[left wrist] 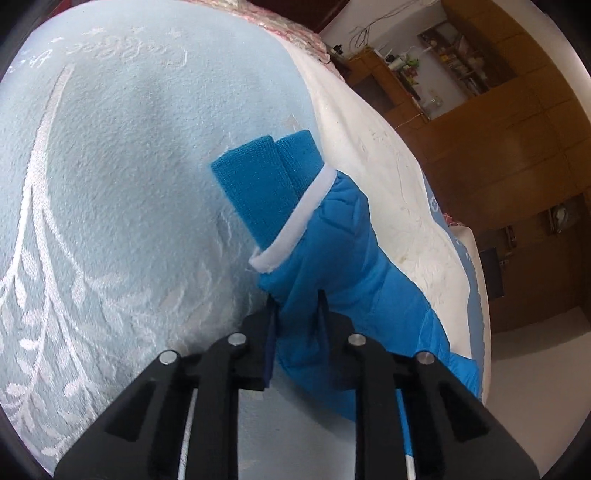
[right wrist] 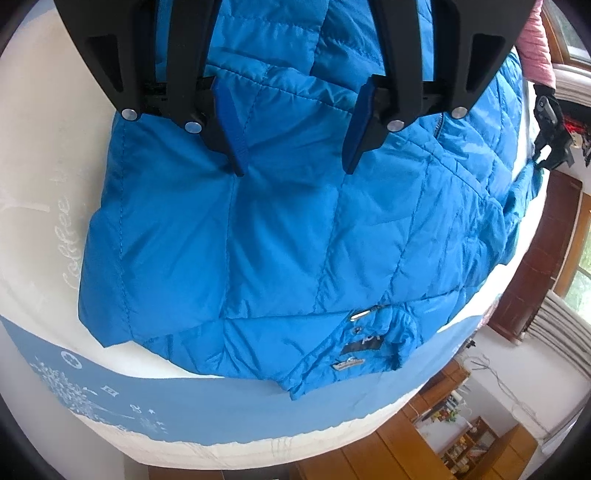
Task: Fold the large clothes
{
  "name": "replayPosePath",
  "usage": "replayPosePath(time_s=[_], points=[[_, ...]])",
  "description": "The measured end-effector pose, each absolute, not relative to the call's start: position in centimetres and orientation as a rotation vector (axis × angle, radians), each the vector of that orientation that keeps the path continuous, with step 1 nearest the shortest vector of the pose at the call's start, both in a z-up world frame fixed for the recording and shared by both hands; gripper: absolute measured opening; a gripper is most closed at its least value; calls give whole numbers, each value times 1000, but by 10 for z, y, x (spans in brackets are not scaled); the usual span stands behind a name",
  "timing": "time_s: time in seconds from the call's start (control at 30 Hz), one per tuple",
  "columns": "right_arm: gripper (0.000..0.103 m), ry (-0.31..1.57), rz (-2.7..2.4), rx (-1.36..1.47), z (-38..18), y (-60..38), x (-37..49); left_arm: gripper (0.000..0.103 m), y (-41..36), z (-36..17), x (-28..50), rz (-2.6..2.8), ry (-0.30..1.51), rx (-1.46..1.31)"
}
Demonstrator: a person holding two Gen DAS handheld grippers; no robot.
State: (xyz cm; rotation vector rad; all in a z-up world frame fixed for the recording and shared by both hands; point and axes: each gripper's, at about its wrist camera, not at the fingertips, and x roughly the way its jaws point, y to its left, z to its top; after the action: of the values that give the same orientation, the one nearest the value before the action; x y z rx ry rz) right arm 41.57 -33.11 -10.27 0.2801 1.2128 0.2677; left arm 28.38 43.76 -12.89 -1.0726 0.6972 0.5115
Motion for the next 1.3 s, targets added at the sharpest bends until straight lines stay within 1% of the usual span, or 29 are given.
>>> replayPosePath(time_s=[0.07, 0.17, 0.3, 0.37, 0.43, 0.53, 0.7, 0.87, 1.03, 1.13, 1.3], points=[[53, 1216, 261, 283, -110, -330, 419, 15, 437, -130, 284, 513, 705, -1056], [53, 1196, 232, 214, -112, -319, 418, 13, 435, -124, 285, 524, 705, -1040], [54, 1195, 256, 302, -104, -332, 416, 9, 415, -88, 286, 452, 614, -979], [54, 1179, 277, 327, -95, -338, 411, 9, 396, -60, 289, 406, 577, -910], [54, 1153, 276, 322, -83, -343, 405, 8, 371, -30, 295, 355, 541, -827], [54, 1131, 269, 313, -68, -348, 397, 8, 313, 20, 314, 203, 496, -706], [54, 1135, 278, 327, -66, -352, 388, 8, 214, 56, 346, 28, 523, -550], [54, 1136, 279, 327, -68, -357, 380, 8, 123, 58, 378, -117, 585, -411], [54, 1130, 275, 330, -68, -363, 378, 8, 44, 44, 400, -239, 647, -311], [54, 1127, 274, 328, -68, -365, 378, 8, -1, 24, 415, -292, 701, -252], [54, 1127, 271, 325, -70, -366, 379, 8, -40, -10, 425, -328, 781, -188]])
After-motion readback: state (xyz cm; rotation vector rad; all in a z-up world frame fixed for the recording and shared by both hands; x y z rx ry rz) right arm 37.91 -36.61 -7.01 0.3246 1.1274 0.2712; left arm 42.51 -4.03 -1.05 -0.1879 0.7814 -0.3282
